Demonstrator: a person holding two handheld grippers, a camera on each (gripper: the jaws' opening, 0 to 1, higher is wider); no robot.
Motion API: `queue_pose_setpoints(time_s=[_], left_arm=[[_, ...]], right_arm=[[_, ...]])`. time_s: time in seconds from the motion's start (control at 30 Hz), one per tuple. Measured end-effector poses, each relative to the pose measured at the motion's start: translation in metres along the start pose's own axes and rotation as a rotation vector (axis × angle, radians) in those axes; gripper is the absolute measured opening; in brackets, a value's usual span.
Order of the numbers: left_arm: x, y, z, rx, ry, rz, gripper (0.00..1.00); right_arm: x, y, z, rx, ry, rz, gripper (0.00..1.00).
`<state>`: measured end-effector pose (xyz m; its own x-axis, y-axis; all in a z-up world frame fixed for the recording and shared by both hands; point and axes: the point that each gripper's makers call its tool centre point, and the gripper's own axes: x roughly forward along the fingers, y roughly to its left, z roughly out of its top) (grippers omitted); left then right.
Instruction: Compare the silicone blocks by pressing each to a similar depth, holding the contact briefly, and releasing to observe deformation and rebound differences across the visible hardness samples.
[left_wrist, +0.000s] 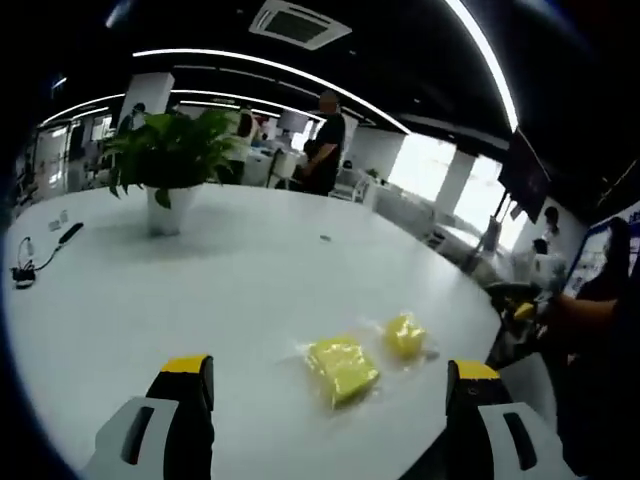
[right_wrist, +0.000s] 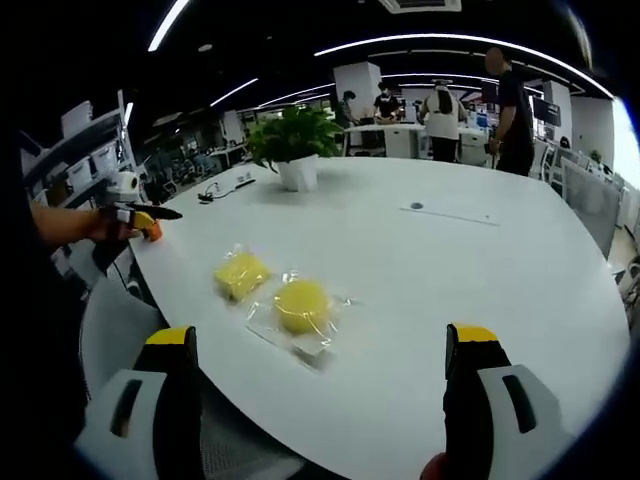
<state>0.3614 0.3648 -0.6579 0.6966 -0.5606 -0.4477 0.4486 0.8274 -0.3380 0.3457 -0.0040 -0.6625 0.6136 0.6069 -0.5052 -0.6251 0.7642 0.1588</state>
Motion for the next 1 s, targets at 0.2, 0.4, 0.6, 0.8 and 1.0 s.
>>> queue_pose_setpoints(time_s=[0.2,0.4,0.6,0.8,1.0], left_arm=[[0.024,0.012,-0.006,-0.001,0.053,0.026,1.0],[0.038,0.029,-0.007,-0.035,0.088,0.04,1.0],[0.058,0.036,-0.014,-0.111,0.101,0.01,0.93],[0.084,0.044,-0.038,-0.264,0.177,-0.034,0.87],[0.104,0.046,-0.033,-0.358,0.144,-0.068,0.76]], right_arm=[[0.004,0.003,-0.004,0.0,0.006,0.012,0.97],[0.008,0.0,-0.006,0.024,0.001,0.011,0.97],[0.011,0.002,-0.005,0.039,0.001,0.018,0.97],[0.014,0.001,-0.005,0.045,0.012,0.021,0.96],[0.017,0.0,-0.007,0.052,0.026,0.023,0.96]])
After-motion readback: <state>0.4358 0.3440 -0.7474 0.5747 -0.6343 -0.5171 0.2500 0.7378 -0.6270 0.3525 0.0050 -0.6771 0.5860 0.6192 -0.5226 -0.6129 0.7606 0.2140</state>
